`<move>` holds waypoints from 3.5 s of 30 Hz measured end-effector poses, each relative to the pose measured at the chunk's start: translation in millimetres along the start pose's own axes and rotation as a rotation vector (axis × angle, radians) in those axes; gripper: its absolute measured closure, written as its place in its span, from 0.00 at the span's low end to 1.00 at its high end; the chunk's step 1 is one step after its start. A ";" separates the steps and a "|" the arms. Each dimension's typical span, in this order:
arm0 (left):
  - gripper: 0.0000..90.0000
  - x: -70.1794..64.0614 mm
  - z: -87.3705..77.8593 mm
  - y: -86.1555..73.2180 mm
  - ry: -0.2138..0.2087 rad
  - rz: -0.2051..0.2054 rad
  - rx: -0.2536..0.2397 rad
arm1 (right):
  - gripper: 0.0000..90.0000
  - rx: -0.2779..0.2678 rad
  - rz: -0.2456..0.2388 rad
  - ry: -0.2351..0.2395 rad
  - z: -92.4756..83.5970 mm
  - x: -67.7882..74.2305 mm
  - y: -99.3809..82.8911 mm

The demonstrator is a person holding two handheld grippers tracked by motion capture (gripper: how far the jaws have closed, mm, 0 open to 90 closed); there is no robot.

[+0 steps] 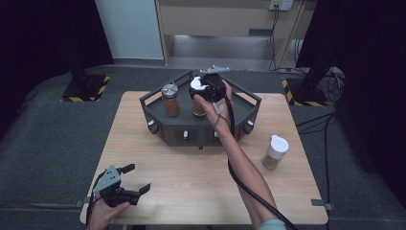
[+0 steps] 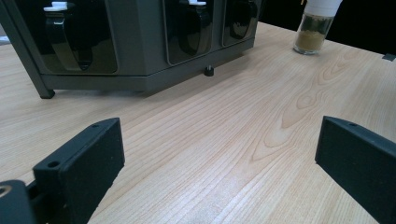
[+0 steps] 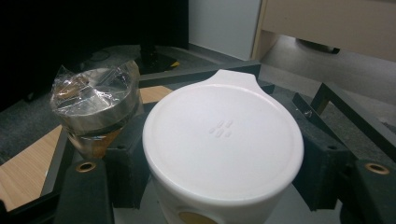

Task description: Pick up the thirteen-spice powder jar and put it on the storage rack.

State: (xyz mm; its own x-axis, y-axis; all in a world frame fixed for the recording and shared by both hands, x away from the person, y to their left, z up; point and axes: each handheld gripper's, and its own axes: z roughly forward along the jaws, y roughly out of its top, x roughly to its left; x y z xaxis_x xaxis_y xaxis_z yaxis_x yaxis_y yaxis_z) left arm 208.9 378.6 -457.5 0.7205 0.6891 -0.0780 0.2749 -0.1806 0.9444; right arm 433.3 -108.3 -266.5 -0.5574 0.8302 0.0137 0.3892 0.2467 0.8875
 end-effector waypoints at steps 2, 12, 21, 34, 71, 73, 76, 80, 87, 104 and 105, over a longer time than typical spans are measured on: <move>0.00 0.0 0.1 0.0 -0.001 0.001 0.000 | 0.34 0.004 0.000 -0.002 1.7 0.5 -0.5; 0.00 -0.1 0.6 0.4 -0.005 0.004 0.002 | 0.34 0.002 0.003 -0.004 4.6 -0.3 -3.5; 0.00 -0.3 1.0 0.7 -0.007 0.007 0.005 | 0.34 -0.005 -0.009 -0.006 5.1 2.5 -5.8; 0.01 -0.3 1.4 0.8 -0.008 0.005 0.006 | 0.09 -0.142 -0.035 0.021 -19.3 -0.3 -10.3; 0.01 -1.6 3.0 2.0 -0.006 0.012 0.015 | 0.05 -0.233 -0.137 0.121 -145.5 5.2 -83.6; 0.01 -1.5 2.8 1.9 -0.006 0.011 0.015 | 0.05 -0.228 -0.143 0.126 -151.4 4.4 -88.1; 0.01 -1.6 2.7 1.8 -0.005 0.011 0.014 | 0.05 -0.225 -0.143 0.135 -159.4 1.7 -97.1; 0.01 -1.2 2.2 1.4 -0.007 0.010 0.009 | 0.04 -0.210 -0.133 0.149 -167.1 -3.6 -113.4; 0.01 -0.4 2.2 0.7 -0.010 0.001 0.006 | 0.04 -0.194 -0.114 0.162 -182.3 -14.5 -142.5; 0.01 0.2 1.9 0.0 -0.010 -0.004 0.002 | 0.05 -0.135 -0.085 0.167 -205.3 -41.9 -206.7; 0.01 0.3 1.9 -0.1 -0.011 -0.005 0.001 | 0.05 -0.131 -0.085 0.165 -206.1 -42.8 -210.6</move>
State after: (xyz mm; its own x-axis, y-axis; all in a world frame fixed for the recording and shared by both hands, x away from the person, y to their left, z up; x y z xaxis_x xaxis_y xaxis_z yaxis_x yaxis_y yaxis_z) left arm 210.3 377.5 -458.2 0.7259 0.6825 -0.0856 0.2791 -0.1784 0.9435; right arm 224.1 -298.8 -359.0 -0.7009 0.7133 0.0024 0.2431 0.2357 0.9409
